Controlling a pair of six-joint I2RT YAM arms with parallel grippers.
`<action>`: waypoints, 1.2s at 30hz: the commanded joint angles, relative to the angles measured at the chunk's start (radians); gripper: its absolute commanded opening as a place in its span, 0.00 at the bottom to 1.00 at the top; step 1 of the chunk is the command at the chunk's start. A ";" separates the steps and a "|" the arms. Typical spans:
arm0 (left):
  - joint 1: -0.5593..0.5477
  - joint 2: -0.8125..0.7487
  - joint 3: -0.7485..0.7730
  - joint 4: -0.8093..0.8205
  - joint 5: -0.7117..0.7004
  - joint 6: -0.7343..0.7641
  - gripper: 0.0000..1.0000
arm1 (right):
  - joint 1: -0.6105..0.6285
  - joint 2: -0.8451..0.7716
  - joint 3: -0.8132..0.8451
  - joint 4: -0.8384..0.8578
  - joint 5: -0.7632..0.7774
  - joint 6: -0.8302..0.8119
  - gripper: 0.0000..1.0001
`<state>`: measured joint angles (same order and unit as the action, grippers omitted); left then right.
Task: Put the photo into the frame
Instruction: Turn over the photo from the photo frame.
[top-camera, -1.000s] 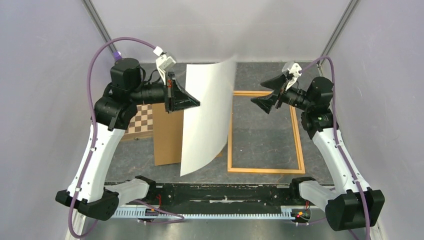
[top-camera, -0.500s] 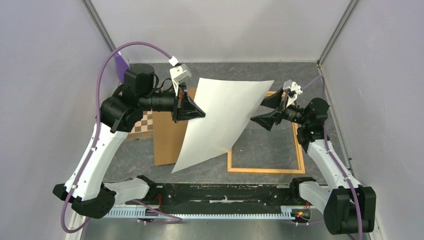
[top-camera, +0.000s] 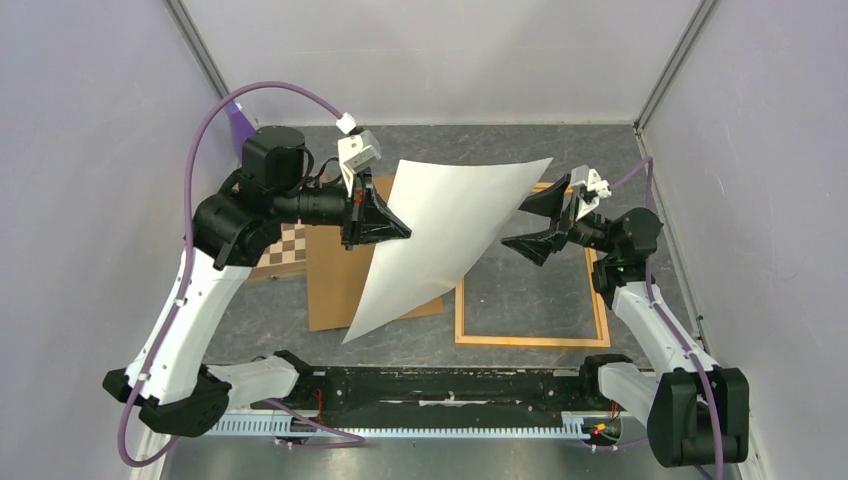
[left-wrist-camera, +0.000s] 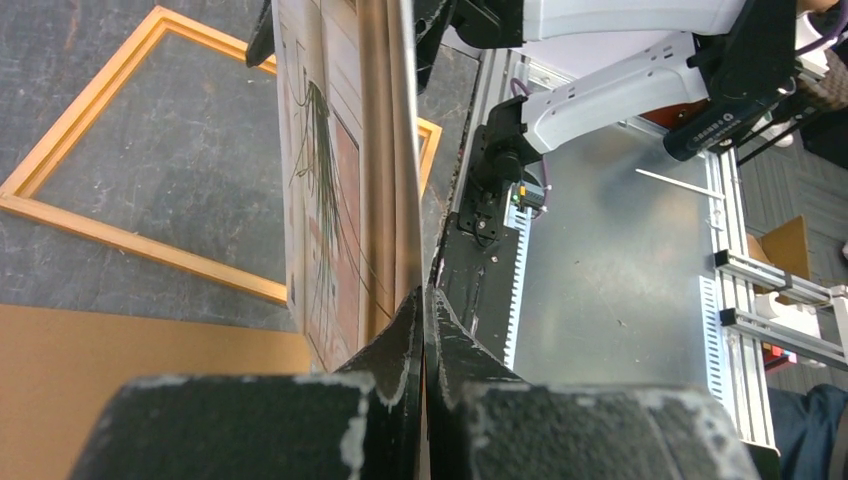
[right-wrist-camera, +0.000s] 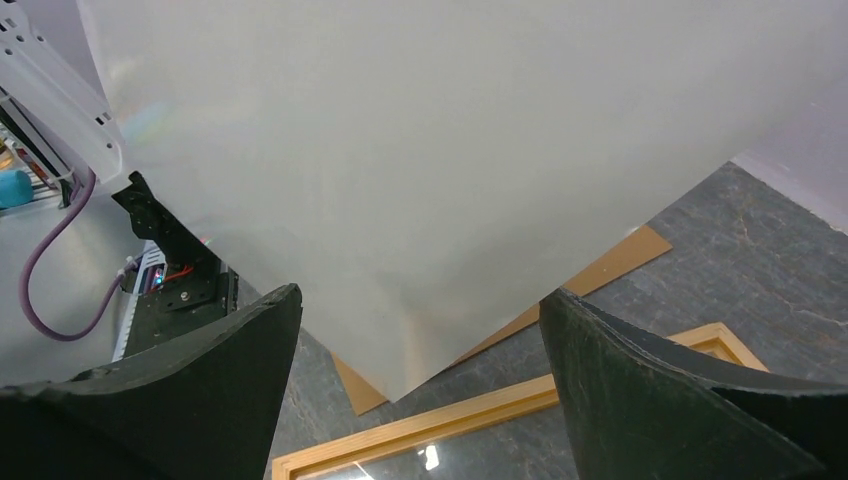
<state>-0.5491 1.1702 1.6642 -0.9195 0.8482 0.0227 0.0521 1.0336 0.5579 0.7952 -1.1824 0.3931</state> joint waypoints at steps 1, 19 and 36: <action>-0.008 -0.013 0.049 -0.002 0.067 0.041 0.02 | -0.002 0.015 0.004 0.092 -0.013 0.003 0.91; -0.008 0.008 0.055 -0.018 0.004 0.083 0.02 | 0.003 0.144 -0.037 1.007 -0.114 0.733 0.45; -0.011 0.052 -0.045 0.095 -0.207 0.049 0.02 | -0.046 0.010 0.294 -0.737 0.042 -0.486 0.17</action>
<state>-0.5522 1.1896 1.6547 -0.9092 0.7143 0.0872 0.0090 1.0706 0.7353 0.6380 -1.2297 0.3531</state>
